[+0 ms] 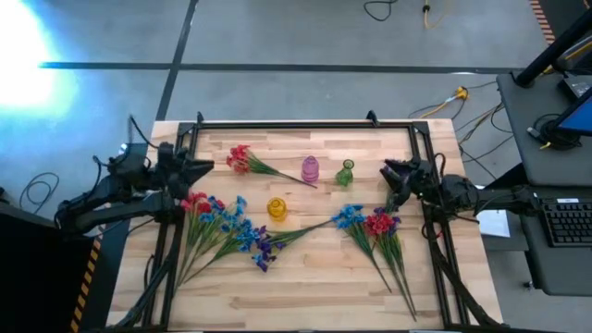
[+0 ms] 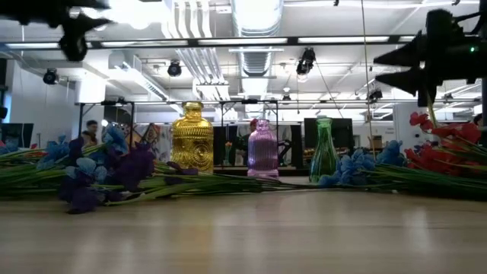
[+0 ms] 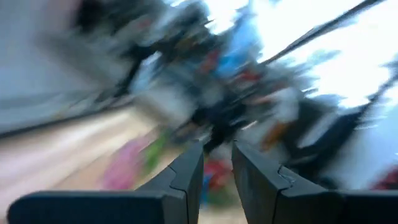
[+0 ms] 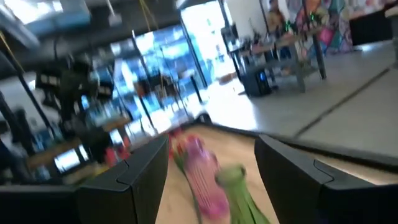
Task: Sort flowers into vase by color
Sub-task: Put the left violet flowers into the yellow vase
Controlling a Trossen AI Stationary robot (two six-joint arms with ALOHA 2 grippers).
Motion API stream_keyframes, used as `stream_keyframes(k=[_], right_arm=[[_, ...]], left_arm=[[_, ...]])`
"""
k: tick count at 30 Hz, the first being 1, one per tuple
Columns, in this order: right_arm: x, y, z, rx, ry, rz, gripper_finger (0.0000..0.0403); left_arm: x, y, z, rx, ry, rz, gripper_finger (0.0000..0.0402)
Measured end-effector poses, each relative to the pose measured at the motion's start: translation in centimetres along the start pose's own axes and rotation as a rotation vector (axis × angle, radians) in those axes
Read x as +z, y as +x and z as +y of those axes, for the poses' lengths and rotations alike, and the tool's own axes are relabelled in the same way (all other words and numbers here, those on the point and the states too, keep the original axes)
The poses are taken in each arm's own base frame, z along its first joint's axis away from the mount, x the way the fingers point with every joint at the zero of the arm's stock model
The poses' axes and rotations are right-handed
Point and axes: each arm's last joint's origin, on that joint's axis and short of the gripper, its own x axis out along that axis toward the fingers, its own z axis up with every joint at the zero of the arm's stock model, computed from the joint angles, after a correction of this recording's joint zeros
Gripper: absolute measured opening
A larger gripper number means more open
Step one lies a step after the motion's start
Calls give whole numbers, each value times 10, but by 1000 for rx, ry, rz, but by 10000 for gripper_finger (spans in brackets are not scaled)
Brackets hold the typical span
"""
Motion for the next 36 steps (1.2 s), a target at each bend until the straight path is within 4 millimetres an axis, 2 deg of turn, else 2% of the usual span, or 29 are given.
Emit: stream_keyframes(k=[3, 7, 11, 17, 22, 27, 36], right_arm=[[9, 0, 2, 22, 5, -83, 228], [13, -1, 3, 29, -1, -123, 228], [12, 0, 3, 30, 16, -115, 228], [15, 0, 5, 28, 57, -96, 228], [38, 4, 14, 8, 36, -43, 228], [61, 14, 25, -87, -21, 83, 228], [86, 38, 46, -195, -161, 350, 228]], left_arm=[[-9, 13, 1, -239, 63, -64, 75], [-21, 18, 8, -373, 102, -166, 75], [-41, 20, 20, -373, 75, -145, 75], [-52, 21, 23, -406, 43, -114, 75], [-58, 24, 18, -433, 106, -94, 75], [-61, 27, 12, -454, 166, -115, 75], [-83, 35, 1, -482, 193, -33, 75]])
